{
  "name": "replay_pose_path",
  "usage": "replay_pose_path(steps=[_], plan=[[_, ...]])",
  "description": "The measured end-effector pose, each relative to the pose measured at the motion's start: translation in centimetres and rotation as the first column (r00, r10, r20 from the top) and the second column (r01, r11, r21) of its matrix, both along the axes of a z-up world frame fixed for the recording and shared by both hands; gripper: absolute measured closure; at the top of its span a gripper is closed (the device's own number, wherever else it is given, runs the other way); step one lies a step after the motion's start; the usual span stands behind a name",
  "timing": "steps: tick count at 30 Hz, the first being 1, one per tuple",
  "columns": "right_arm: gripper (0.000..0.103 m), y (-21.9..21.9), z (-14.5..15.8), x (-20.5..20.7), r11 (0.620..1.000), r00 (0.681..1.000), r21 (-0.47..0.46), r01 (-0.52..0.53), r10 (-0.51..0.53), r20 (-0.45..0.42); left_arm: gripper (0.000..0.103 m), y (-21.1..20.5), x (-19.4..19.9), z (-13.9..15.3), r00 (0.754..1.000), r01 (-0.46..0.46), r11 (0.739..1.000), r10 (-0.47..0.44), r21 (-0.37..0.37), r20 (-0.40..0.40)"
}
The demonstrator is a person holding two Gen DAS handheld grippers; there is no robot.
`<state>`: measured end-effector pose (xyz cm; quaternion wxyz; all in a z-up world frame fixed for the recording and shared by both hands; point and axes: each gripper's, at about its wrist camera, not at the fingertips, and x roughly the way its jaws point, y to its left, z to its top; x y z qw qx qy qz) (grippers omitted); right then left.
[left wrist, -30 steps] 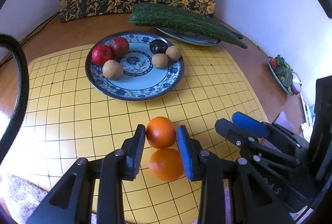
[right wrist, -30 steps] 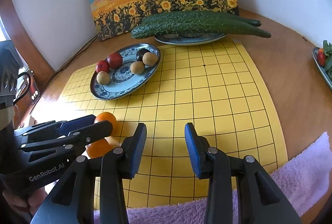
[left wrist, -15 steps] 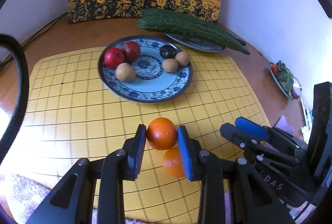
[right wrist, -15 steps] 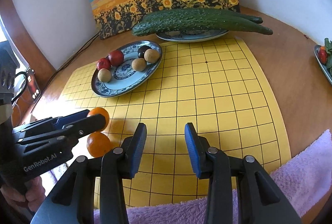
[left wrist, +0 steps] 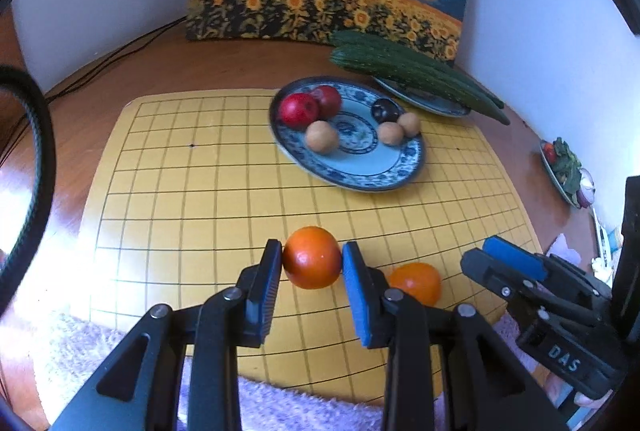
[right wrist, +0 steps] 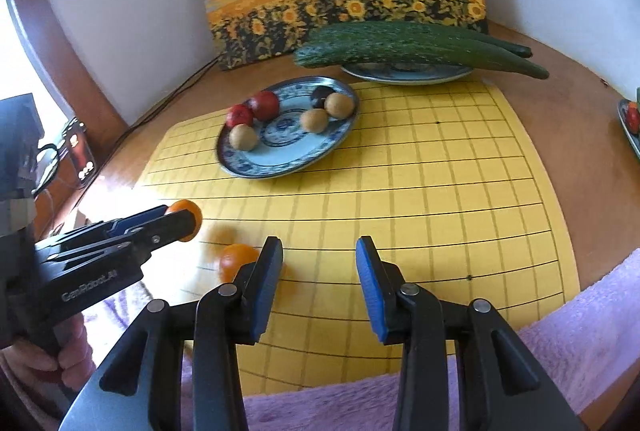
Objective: Organize fruits
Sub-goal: 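Close the left gripper on one orange while the right gripper grasps the other orange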
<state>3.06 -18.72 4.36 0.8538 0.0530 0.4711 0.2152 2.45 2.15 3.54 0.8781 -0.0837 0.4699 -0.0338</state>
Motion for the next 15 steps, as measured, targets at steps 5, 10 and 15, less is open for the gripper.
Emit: replay_pose_path(steps=[5, 10, 15], plan=[[0.064, 1.2, 0.3, -0.7, 1.0, 1.0, -0.005, -0.026, 0.026, 0.009, 0.07, 0.9, -0.6, 0.0, 1.0, -0.01, 1.0, 0.01, -0.013, 0.003], [0.064, 2.3, -0.1, -1.0, 0.998, 0.998, 0.006, -0.055, 0.055, -0.005, 0.07, 1.8, -1.2, 0.1, 1.0, -0.028, 0.999, 0.028, -0.024, 0.007], [0.064, 3.3, -0.4, -1.3, 0.997, 0.997, -0.016, -0.076, 0.076, -0.001, 0.07, 2.4, -1.5, 0.1, 0.999, -0.044, 0.999, 0.044, -0.031, 0.011]])
